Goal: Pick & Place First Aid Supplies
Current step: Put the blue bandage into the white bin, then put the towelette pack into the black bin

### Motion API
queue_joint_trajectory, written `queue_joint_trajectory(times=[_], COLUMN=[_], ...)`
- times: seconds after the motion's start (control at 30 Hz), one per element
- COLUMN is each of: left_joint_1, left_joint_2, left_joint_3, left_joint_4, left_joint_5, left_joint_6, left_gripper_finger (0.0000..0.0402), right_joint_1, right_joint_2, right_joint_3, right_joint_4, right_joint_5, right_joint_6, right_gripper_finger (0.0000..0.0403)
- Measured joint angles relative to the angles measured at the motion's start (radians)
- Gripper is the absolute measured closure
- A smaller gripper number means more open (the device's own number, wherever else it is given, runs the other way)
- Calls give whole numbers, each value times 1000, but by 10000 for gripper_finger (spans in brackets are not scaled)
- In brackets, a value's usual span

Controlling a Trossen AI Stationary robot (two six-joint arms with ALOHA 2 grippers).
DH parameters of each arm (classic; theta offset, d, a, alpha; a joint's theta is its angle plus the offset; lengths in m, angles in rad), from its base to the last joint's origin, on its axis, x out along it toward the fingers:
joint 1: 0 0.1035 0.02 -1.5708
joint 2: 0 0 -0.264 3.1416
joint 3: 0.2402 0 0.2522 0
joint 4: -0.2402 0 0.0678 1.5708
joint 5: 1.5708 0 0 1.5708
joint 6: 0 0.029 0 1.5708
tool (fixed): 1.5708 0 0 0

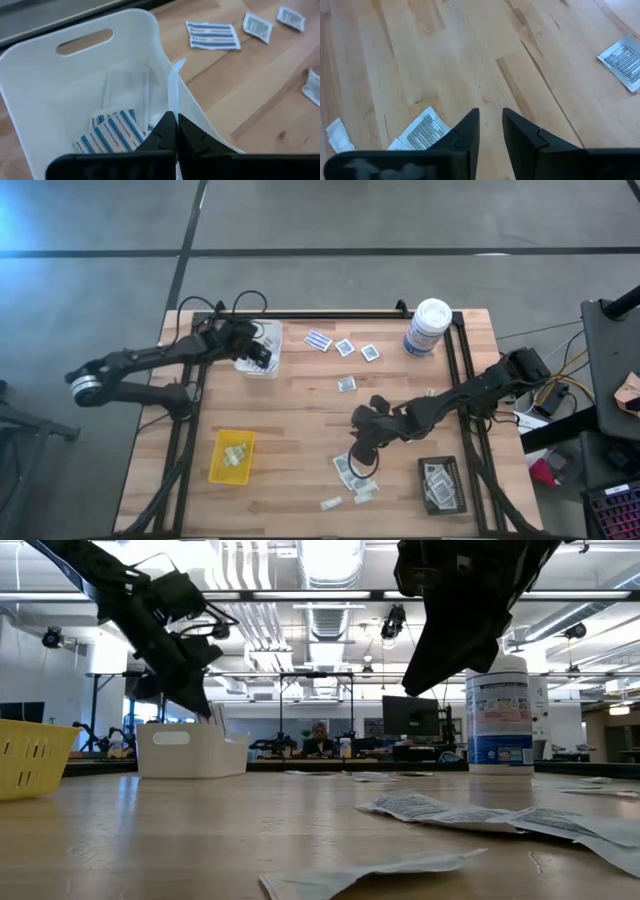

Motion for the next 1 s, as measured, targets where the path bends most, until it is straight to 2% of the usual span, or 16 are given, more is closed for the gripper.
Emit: queue_joint_trajectory(times=[0.4, 0.57, 0.8, 0.9, 1.0], left_joint_1=[4, 4, 9, 9, 7], left_joint_2=[38, 38, 36, 35, 35], left_joint_3=[0, 0, 13, 44, 88], left_joint_4=[-1, -1, -7, -13, -34], left_joint_5=[-2, -33, -127, -116, -50], left_joint_6=[21, 46, 63, 95, 124], left_gripper_finger=[396, 358, 307, 303, 304], right_joint_1=[0, 0, 0, 0, 0], right_joint_2=[0, 1, 1, 1, 1], right_joint_3=[0, 0, 0, 0, 0], right_joint_4=[0, 0, 0, 0, 0], right_joint_5=[0, 0, 0, -1, -2], right_joint_6=[0, 0, 0, 0, 28], right_gripper_finger=[334, 326, 326, 333, 338])
